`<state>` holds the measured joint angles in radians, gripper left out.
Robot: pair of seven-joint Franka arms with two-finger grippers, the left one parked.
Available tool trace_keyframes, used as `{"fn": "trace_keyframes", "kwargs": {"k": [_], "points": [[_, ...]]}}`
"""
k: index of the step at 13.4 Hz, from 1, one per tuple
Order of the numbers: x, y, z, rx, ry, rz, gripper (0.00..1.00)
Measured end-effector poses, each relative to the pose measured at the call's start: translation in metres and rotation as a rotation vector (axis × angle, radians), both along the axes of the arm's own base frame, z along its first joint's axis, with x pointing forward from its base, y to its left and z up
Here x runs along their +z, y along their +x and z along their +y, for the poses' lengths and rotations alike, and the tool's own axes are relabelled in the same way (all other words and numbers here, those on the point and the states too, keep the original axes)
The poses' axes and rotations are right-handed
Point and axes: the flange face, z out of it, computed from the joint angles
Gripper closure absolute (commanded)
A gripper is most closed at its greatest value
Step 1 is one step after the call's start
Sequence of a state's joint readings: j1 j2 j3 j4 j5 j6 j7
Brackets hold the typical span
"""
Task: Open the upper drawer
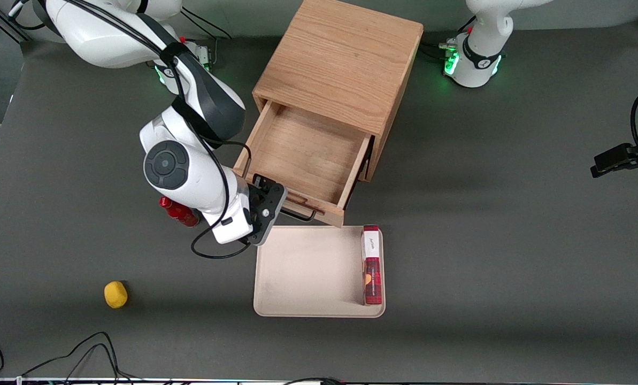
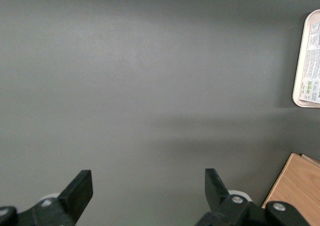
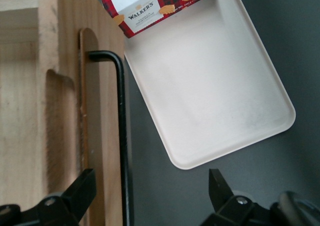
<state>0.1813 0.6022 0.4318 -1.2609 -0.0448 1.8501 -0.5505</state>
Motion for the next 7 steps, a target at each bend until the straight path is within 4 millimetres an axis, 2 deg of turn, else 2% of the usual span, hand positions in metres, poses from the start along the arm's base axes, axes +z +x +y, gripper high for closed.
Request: {"fn": "trace_keyframes", "kwargs": {"k": [3,5,7], "points": [[0.017,-0.001,-0.003,-0.029,-0.011,0.012,0.00],[0.037,-0.006,-0.006,-0.039,-0.016,0.001,0.00],[0.061,-0.012,-0.018,-0.075,-0.039,0.009,0.00]]}}
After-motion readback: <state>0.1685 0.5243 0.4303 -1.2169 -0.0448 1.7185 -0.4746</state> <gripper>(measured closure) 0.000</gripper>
